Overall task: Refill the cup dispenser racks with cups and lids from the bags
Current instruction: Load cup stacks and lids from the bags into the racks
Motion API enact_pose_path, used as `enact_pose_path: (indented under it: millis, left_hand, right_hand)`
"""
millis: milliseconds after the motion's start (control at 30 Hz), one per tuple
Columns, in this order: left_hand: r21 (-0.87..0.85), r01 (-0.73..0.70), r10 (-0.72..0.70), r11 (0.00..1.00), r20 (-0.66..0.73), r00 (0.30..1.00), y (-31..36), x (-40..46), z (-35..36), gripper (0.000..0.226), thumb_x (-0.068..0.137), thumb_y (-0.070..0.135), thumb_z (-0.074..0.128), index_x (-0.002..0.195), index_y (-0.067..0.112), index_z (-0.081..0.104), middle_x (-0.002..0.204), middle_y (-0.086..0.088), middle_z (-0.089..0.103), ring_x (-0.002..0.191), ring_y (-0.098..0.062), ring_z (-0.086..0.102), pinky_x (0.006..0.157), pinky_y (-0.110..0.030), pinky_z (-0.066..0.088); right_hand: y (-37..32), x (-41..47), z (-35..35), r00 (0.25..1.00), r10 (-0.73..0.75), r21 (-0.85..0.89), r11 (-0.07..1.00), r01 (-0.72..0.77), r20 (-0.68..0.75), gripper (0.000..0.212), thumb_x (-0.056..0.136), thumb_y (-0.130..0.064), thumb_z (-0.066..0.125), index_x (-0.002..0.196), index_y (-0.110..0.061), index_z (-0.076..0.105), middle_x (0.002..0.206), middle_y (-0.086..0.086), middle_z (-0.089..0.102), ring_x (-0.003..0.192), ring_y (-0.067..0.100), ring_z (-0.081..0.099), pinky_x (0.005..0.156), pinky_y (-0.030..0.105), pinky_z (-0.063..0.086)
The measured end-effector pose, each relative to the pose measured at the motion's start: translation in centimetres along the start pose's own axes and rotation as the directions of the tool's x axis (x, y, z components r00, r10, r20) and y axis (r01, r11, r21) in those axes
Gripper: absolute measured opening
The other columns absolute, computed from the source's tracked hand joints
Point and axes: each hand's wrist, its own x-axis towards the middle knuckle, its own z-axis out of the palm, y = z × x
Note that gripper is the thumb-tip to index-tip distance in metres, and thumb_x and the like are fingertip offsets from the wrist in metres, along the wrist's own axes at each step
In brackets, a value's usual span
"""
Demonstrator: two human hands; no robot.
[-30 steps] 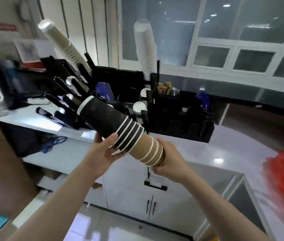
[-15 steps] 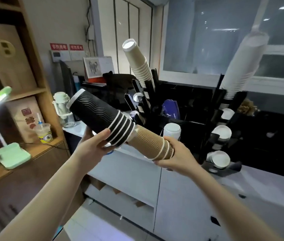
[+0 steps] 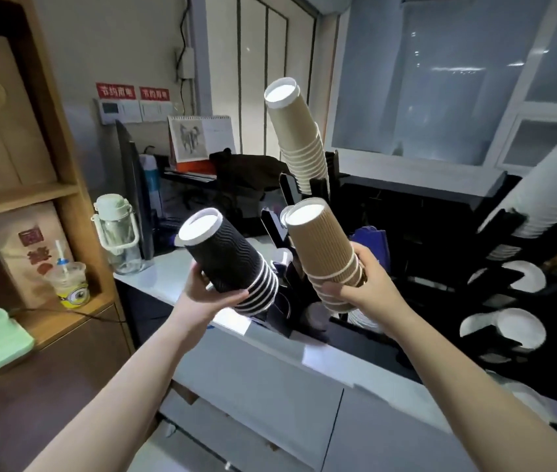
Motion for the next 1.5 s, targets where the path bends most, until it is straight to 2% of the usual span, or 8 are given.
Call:
enact_pose_path:
  millis: [233,400,500,600,800,1100,1267,1500]
  left_hand:
    - [0.589,-0.082,0.017,0.804,0.115,0.993,-1.8,4.6,-0.4,0.102,0.045,0.042,0.086,0.115,0.073,0.019,0.111,0.046,0.049,0.111,0.017,0.048,0.082,-0.004,0.042]
    - [0.766,-0.060,-0.091,0.640,0.153,0.984,-4.0,5.7,-0.7,0.098,0.045,0.059,0.082,0.126,0.060,0.026,0.107,0.045,0.047,0.115,-0.014,0.045,0.107,-0.053,0.034]
    - [0.797,-0.112,-0.080,0.593,0.197,0.977,-4.7,6.4,-1.4,0.094,0.051,0.062,0.082,0.133,0.029,0.047,0.127,0.026,0.045,0.126,-0.007,0.033,0.116,-0.058,0.002]
    - [0.827,-0.109,-0.067,0.551,0.174,0.982,-4.6,7.4,-2.0,0.099,0.053,0.051,0.087,0.137,0.023,0.042,0.131,0.005,0.039,0.123,-0.014,0.030,0.113,-0.049,0.018]
    - [0.762,-0.215,-0.041,0.611,0.302,0.952,-4.3,8.1,-2.0,0.087,0.054,0.059,0.075,0.130,0.044,0.035,0.125,0.019,0.042,0.119,-0.006,0.032,0.107,-0.036,0.023]
    - [0.828,-0.203,-0.143,0.523,0.319,0.937,-5.3,8.4,-2.7,0.091,0.056,0.055,0.073,0.136,0.050,0.030,0.119,0.029,0.040,0.124,-0.006,0.032,0.099,-0.035,0.018]
    - [0.749,-0.172,-0.195,0.640,0.375,0.906,-3.5,8.2,-3.0,0.083,0.057,0.065,0.068,0.130,0.063,0.026,0.123,0.036,0.046,0.125,0.002,0.039,0.104,-0.037,0.027]
    - [0.825,-0.315,-0.092,0.470,0.401,0.912,-4.6,7.6,-1.6,0.059,0.080,0.053,0.066,0.134,0.048,0.042,0.136,0.028,0.044,0.125,0.004,0.037,0.099,-0.034,0.022]
  right_hand:
    - [0.8,7.1,0.9,0.991,-0.111,0.048,0.993,0.108,0.070,0.076,0.055,-0.035,0.089,0.116,-0.045,0.046,0.103,-0.023,0.064,0.095,-0.001,0.064,0.070,0.012,0.050]
    - [1.5,9.1,2.6,0.992,-0.117,0.104,0.988,0.113,0.042,0.088,0.050,-0.061,0.084,0.123,-0.043,0.039,0.114,-0.017,0.061,0.105,0.000,0.061,0.079,0.013,0.049]
    - [1.8,9.8,3.5,0.988,-0.155,0.038,0.987,0.155,0.007,0.080,0.059,-0.062,0.079,0.125,-0.043,0.036,0.116,-0.018,0.060,0.108,-0.001,0.059,0.083,0.011,0.047]
    - [2.8,10.6,3.8,0.982,-0.180,0.036,0.983,0.182,-0.065,0.075,0.068,-0.049,0.077,0.129,-0.031,0.037,0.114,-0.017,0.061,0.109,0.005,0.060,0.084,0.016,0.049]
    - [3.6,11.5,4.6,0.967,-0.164,0.017,0.985,0.170,-0.194,0.085,0.065,-0.052,0.075,0.132,-0.014,0.040,0.123,-0.003,0.057,0.113,0.008,0.057,0.090,0.020,0.048]
    - [3.9,11.5,5.9,0.954,-0.232,-0.062,0.972,0.225,-0.190,0.081,0.071,-0.039,0.075,0.131,0.003,0.040,0.111,-0.033,0.052,0.111,0.003,0.056,0.088,0.015,0.046]
    - [4.2,11.7,7.2,0.959,-0.194,-0.074,0.981,0.182,-0.207,0.069,0.068,-0.024,0.079,0.123,0.004,0.045,0.118,0.007,0.057,0.111,0.021,0.059,0.098,0.044,0.048]
    - [3.7,11.2,7.2,0.918,-0.273,-0.094,0.962,0.257,-0.288,0.057,0.070,-0.032,0.078,0.114,-0.009,0.050,0.118,0.021,0.053,0.109,0.031,0.058,0.095,0.051,0.048]
